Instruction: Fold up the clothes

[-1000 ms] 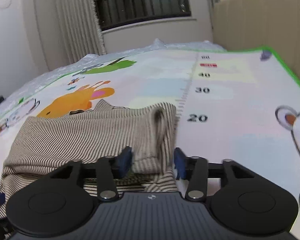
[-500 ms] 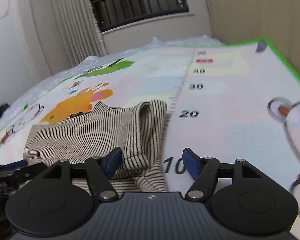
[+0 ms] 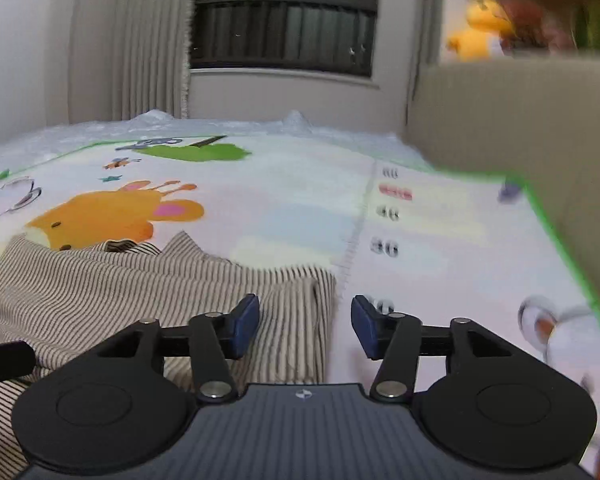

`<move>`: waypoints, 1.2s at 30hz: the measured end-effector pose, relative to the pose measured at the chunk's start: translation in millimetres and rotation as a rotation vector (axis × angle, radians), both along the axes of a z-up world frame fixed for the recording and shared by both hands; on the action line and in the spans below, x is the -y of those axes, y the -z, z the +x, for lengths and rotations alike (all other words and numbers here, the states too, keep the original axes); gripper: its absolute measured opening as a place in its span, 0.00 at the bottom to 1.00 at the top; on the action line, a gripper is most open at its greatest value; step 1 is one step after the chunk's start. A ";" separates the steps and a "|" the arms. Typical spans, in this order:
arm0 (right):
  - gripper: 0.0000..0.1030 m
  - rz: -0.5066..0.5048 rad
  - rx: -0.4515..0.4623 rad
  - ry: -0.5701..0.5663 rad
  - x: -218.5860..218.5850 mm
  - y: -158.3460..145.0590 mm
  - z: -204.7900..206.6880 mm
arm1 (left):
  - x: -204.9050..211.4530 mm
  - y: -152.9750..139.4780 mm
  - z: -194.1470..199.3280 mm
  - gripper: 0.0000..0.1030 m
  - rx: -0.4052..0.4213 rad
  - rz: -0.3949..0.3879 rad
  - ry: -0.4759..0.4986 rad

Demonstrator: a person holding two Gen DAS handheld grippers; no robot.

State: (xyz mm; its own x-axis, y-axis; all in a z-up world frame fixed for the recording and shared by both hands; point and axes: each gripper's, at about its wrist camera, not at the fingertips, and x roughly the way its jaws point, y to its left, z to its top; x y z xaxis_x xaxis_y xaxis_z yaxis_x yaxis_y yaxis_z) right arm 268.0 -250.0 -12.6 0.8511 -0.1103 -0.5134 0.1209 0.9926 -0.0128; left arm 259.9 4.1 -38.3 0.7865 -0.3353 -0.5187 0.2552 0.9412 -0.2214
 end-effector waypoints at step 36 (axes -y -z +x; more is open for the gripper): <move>0.46 0.218 -0.033 -0.119 10.1 21.7 5.0 | -3.5 2.5 1.5 1.00 -0.008 -0.034 0.012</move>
State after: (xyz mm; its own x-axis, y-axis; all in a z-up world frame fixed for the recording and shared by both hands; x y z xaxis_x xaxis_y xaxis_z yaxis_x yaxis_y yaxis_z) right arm 273.0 -260.1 -34.2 0.8337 0.1061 -0.5420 0.0064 0.9794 0.2016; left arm 261.4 7.6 -40.8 0.7784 -0.3620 -0.5129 0.2643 0.9300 -0.2553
